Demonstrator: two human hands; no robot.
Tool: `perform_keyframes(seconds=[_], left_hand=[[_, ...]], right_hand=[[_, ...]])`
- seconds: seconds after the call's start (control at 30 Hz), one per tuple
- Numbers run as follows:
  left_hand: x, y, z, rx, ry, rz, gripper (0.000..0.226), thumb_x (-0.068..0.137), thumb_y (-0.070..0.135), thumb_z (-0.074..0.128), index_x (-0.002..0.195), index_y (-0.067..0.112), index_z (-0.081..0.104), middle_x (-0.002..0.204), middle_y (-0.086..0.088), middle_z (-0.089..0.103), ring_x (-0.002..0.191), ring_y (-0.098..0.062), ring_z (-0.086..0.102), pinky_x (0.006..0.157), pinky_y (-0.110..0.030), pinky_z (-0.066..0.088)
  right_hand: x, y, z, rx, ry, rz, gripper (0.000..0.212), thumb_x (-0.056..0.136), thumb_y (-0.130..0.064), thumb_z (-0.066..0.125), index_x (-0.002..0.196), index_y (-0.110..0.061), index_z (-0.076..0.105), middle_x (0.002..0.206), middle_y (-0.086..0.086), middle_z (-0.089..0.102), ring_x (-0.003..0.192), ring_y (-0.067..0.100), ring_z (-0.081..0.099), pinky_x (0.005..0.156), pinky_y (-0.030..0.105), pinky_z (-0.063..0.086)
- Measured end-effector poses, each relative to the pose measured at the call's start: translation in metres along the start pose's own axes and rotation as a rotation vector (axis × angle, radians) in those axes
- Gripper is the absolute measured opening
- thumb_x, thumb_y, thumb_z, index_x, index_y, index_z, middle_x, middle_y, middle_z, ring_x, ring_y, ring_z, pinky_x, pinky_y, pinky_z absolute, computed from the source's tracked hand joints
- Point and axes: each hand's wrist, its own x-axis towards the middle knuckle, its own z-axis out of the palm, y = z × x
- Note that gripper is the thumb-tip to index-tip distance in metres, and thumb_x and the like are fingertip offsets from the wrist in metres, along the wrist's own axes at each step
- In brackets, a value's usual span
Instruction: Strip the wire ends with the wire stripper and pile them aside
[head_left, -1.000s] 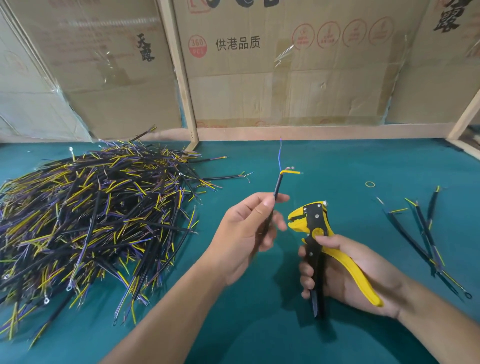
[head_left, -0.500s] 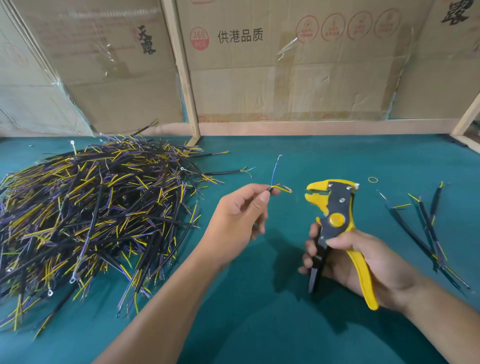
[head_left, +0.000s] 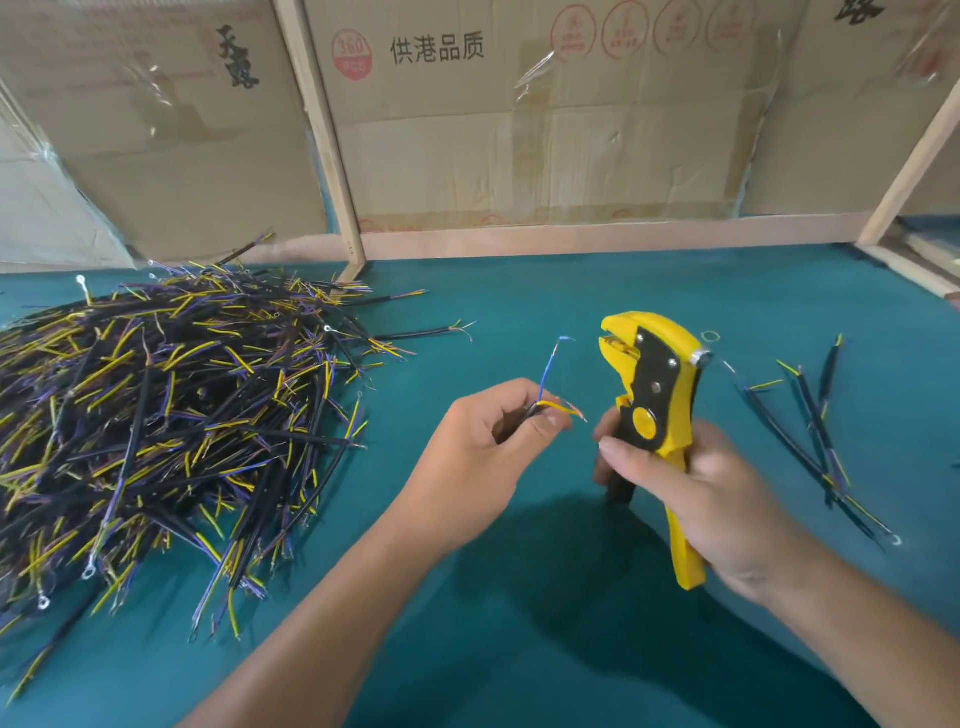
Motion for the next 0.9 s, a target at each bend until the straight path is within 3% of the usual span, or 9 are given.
perform_keyframes(seconds=[0.2,0.3,0.4,0.5,0.57,0.63,0.73,0.8,0.9], left_hand=[[-0.005,0.0,0.006,0.144,-0.07,-0.002,0.033,0.093,0.041,0.059,0.084,0.01,0.064,0.067,-0.015,0.041,0.057,-0.012,0.029,0.05,-0.025,0.027],[-0.007,-0.001,0.008,0.164,-0.087,-0.001,0.026,0.099,0.033,0.06,0.081,0.014,0.063,0.061,0.004,0.034,0.055,-0.01,0.027,0.048,-0.022,0.025],[-0.008,0.002,0.008,0.135,-0.136,0.0,0.017,0.096,0.037,0.059,0.089,0.022,0.064,0.061,0.002,0.036,0.053,-0.011,0.027,0.046,-0.02,0.026],[-0.007,0.006,0.006,0.057,-0.156,-0.026,0.019,0.09,0.046,0.055,0.096,0.03,0.062,0.064,-0.002,0.039,0.055,-0.017,0.028,0.045,-0.023,0.027],[-0.008,0.007,0.005,0.068,-0.163,0.008,0.023,0.094,0.05,0.051,0.097,0.03,0.061,0.065,-0.007,0.036,0.06,-0.027,0.028,0.047,-0.032,0.026],[-0.008,0.007,0.002,0.153,-0.183,0.057,0.019,0.1,0.045,0.051,0.096,0.03,0.062,0.069,-0.012,0.04,0.061,-0.026,0.031,0.052,-0.035,0.029],[-0.009,0.007,-0.004,0.261,-0.227,0.123,0.014,0.102,0.035,0.053,0.092,0.033,0.062,0.069,0.003,0.05,0.059,-0.007,0.035,0.054,-0.019,0.031],[-0.009,0.008,-0.007,0.255,-0.231,0.144,0.017,0.102,0.034,0.054,0.087,0.032,0.062,0.071,0.014,0.053,0.059,-0.004,0.037,0.055,-0.012,0.03],[-0.01,0.007,-0.006,0.169,-0.177,0.093,0.041,0.095,0.052,0.051,0.076,0.019,0.065,0.065,0.003,0.057,0.058,-0.009,0.039,0.051,-0.026,0.03]], right_hand=[[-0.004,-0.005,0.005,-0.054,0.045,-0.084,0.015,0.086,-0.034,0.065,0.086,-0.02,0.068,0.078,0.019,0.06,0.078,0.037,0.053,0.072,0.031,0.048],[-0.005,-0.004,0.005,-0.119,0.03,-0.071,0.018,0.085,-0.038,0.067,0.085,-0.02,0.068,0.078,0.025,0.056,0.076,0.042,0.05,0.071,0.039,0.045],[-0.005,0.0,0.002,-0.172,0.007,-0.07,0.019,0.087,-0.036,0.063,0.086,-0.017,0.066,0.077,0.026,0.054,0.075,0.044,0.047,0.069,0.05,0.045],[-0.004,0.001,0.0,-0.155,0.015,-0.044,0.017,0.087,-0.033,0.062,0.085,-0.017,0.065,0.077,0.024,0.056,0.076,0.044,0.051,0.077,0.06,0.047],[-0.002,0.001,-0.003,-0.1,0.042,-0.006,0.015,0.084,-0.032,0.062,0.086,-0.017,0.066,0.076,0.022,0.061,0.079,0.044,0.057,0.079,0.057,0.051],[-0.001,0.0,-0.007,-0.067,0.04,0.021,0.014,0.084,-0.031,0.062,0.085,-0.018,0.068,0.076,0.02,0.064,0.083,0.044,0.06,0.08,0.052,0.053],[-0.001,-0.002,-0.01,-0.083,-0.017,0.031,0.019,0.086,-0.032,0.061,0.084,-0.015,0.066,0.077,0.021,0.063,0.084,0.045,0.058,0.086,0.057,0.049],[-0.002,-0.004,-0.012,-0.116,-0.07,0.041,0.02,0.087,-0.035,0.061,0.083,-0.016,0.067,0.079,0.02,0.064,0.084,0.043,0.056,0.091,0.058,0.046],[-0.004,-0.004,-0.012,-0.135,-0.132,0.062,0.016,0.087,-0.037,0.062,0.088,-0.023,0.069,0.077,0.008,0.067,0.079,0.029,0.061,0.086,0.046,0.052]])
